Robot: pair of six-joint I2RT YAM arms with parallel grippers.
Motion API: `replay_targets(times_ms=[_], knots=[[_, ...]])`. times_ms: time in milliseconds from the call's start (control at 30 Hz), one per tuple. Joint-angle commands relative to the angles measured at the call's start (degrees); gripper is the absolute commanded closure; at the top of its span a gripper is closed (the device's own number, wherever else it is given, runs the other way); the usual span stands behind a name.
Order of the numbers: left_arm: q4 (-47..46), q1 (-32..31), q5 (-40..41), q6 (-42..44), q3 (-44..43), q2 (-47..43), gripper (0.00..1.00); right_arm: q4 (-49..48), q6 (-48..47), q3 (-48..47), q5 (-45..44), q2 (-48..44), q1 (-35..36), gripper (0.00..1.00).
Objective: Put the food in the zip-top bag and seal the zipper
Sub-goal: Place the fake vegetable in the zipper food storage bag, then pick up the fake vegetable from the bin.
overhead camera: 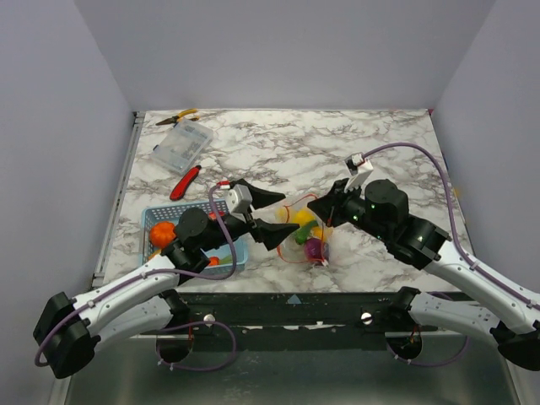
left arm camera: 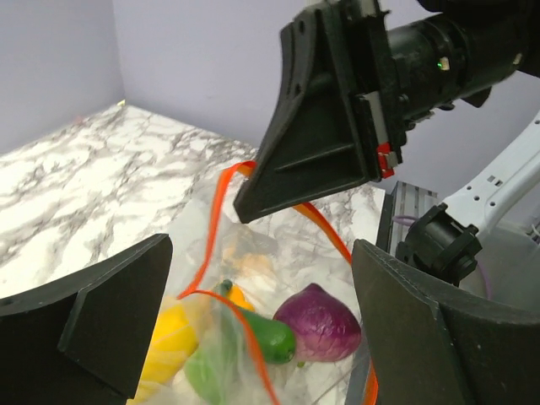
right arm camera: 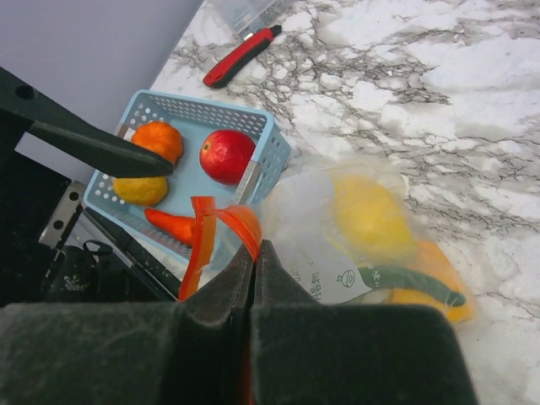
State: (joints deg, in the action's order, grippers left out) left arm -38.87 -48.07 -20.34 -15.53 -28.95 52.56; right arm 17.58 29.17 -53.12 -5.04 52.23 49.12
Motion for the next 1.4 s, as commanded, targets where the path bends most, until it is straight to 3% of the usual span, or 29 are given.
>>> replay_targets(times_ms=[0, 167, 367, 400, 567, 633, 833, 1000, 1167, 1367], knots=[[19.7, 2.4, 1.2, -3.2, -5.2, -3.9, 0.11, -3.8, 0.3, 0.6, 0.7, 0.1, 0.2, 0.99], [30.4, 4.6, 2.4, -3.2, -6.9, -8.1, 0.12, -4.1, 0.4, 1.1, 0.9, 0.2, 0.1, 0.99], [39.5, 7.4, 13.1, -0.1, -6.2, -14.4, 0.12, -4.1, 0.2, 1.3, 0.8, 0.0, 0.1, 0.99], [41.6, 7.9, 17.6, -0.1, -5.9, -15.9, 0.12, -4.1, 0.3, 1.3, 0.9, 0.0, 0.2, 0.99], [56.1, 9.7, 55.4, -7.1, -8.6, -17.9, 0.12, -4.3, 0.3, 1.6, 0.8, 0.1, 0.1, 0.99], [63.5, 12.9, 61.9, -12.4, -11.3, -15.5, 0.1, -4.5, 0.4, 1.6, 1.0, 0.4, 0.2, 0.99], [71.3, 22.9, 58.3, -25.0, -11.0, -11.4, 0.01, -4.5, 0.5, 1.7, 1.3, 0.2, 0.1, 0.99], [78.0, 30.0, 57.3, -38.1, -11.4, -6.7, 0.01, -3.6, 0.3, 1.6, 0.3, -0.1, 0.2, 0.99], [91.0, 36.2, 56.2, -52.8, -16.3, 3.5, 0.01, -3.3, 0.2, 1.5, 0.0, -0.3, 0.2, 0.99], [88.2, 40.8, 52.3, -56.2, -14.9, 5.8, 0.01, -3.0, -0.3, 1.4, -0.4, -0.2, 0.1, 0.99]])
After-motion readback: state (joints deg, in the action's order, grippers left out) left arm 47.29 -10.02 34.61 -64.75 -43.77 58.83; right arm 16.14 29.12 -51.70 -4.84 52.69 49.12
